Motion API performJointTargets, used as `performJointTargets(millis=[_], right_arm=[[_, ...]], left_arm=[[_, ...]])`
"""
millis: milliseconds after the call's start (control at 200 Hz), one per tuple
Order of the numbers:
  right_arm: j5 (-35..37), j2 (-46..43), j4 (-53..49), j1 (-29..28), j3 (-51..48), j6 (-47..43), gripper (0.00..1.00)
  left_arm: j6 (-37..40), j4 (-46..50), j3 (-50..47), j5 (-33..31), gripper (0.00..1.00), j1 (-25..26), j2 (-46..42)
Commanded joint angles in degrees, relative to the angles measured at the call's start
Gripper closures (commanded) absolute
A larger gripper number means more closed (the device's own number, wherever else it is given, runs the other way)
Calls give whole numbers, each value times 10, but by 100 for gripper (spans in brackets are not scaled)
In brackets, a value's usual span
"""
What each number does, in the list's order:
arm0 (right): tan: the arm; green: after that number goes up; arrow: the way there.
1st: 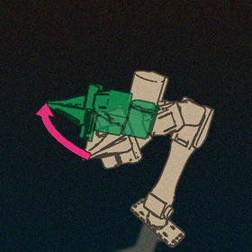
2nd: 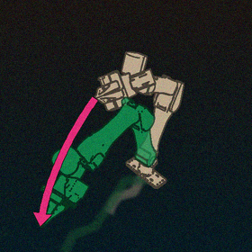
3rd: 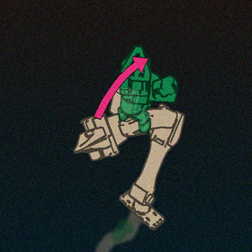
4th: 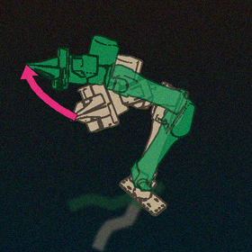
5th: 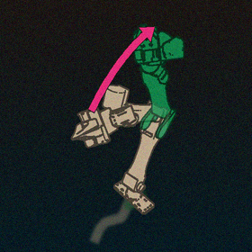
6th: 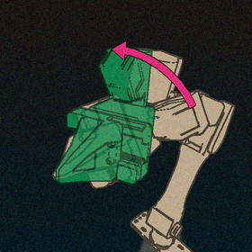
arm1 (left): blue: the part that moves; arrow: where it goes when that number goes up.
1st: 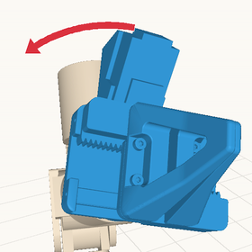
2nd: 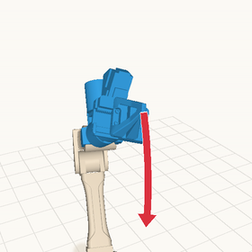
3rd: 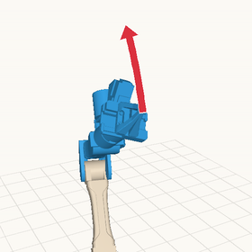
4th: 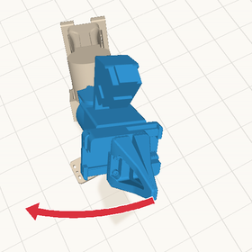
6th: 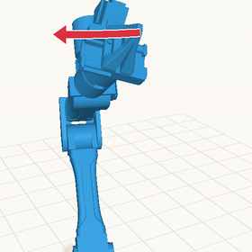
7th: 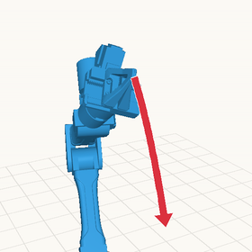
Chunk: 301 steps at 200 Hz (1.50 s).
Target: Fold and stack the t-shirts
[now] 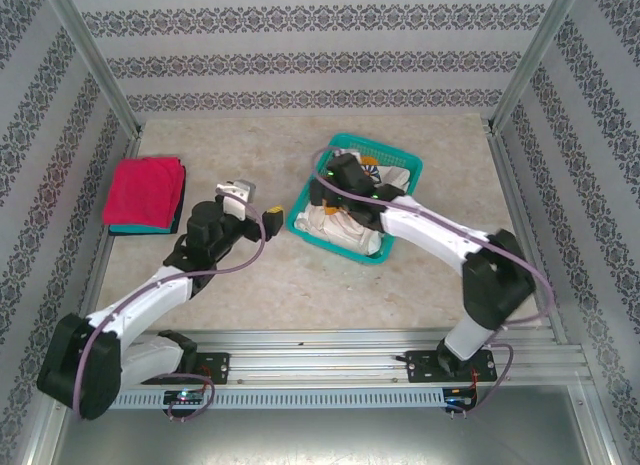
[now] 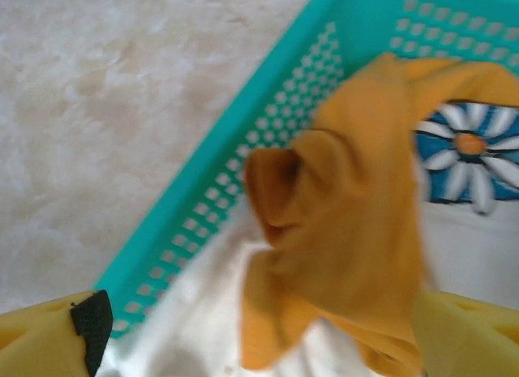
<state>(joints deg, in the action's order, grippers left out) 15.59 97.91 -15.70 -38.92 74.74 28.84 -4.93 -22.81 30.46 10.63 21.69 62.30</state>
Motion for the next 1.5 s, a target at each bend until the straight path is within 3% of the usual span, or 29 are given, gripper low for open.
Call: performJointTargets(millis=[0,200,425,639,869,1094,1499], right_arm=[[43,64,-46,-14,70,44,10],[41,190,-97,-13,191,60,27],[44,266,-178,-7,296,49,59],[52,221,-177,13,239,7,85],[53,127,-119,69,111,-130,100],[85,83,-106,163,55,-291,100],[77,145,-64,311,113,-405,100]], left_arm=[[15,51,-18,-6,0,3,-42],[21,84,-35,-24,0,3,-78],[23,79,-41,-32,0,3,-77],[26,73,-39,-24,0,3,-66],[25,50,-28,18,0,3,-40],[48,-15,-29,87,0,10,29],[34,-49,8,110,0,33,99]])
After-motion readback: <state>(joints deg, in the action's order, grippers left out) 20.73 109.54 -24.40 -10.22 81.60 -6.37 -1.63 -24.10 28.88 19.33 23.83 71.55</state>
